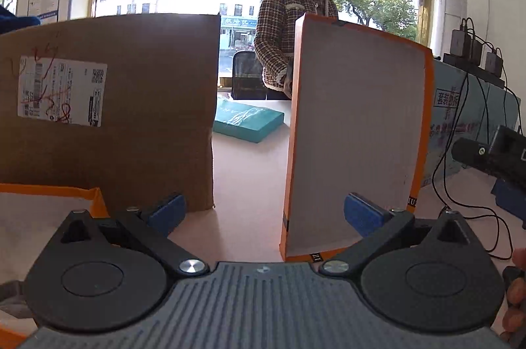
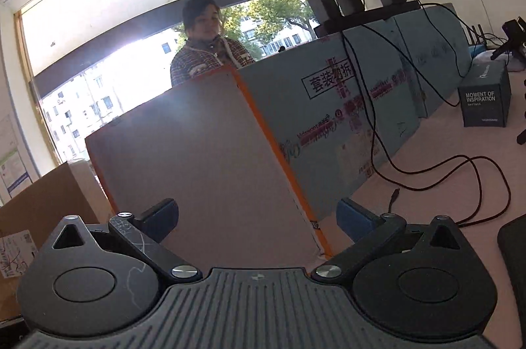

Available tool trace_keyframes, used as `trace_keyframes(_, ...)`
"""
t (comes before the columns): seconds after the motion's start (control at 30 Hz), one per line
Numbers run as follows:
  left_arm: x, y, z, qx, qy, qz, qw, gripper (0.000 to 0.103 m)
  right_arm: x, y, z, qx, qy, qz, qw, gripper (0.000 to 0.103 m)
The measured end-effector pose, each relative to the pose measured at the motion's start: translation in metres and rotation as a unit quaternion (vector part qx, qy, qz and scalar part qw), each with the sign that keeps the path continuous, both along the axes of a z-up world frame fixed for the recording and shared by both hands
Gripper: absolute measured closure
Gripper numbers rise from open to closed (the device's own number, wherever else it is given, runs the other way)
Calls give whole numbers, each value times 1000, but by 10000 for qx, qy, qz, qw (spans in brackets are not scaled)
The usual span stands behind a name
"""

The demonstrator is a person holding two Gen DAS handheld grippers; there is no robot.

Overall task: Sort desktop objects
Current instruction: 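Move both tools toward the upright orange shoebox lid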

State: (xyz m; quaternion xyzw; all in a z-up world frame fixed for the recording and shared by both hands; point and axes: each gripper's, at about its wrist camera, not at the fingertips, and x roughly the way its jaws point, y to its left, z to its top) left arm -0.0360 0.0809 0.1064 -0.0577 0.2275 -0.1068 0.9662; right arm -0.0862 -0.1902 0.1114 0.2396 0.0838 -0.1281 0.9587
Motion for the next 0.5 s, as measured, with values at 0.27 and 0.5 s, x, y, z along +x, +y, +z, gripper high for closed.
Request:
trace_keyframes(0.27, 70, -21, -83, 86, 789, 363, 9962, 0, 69, -32, -83, 57, -39, -139, 9999, 0)
trace_keyframes(0.5, 63, -42, -94, 655, 30, 298, 9974, 0, 87, -43, -76, -960, -261, 198, 9948, 0)
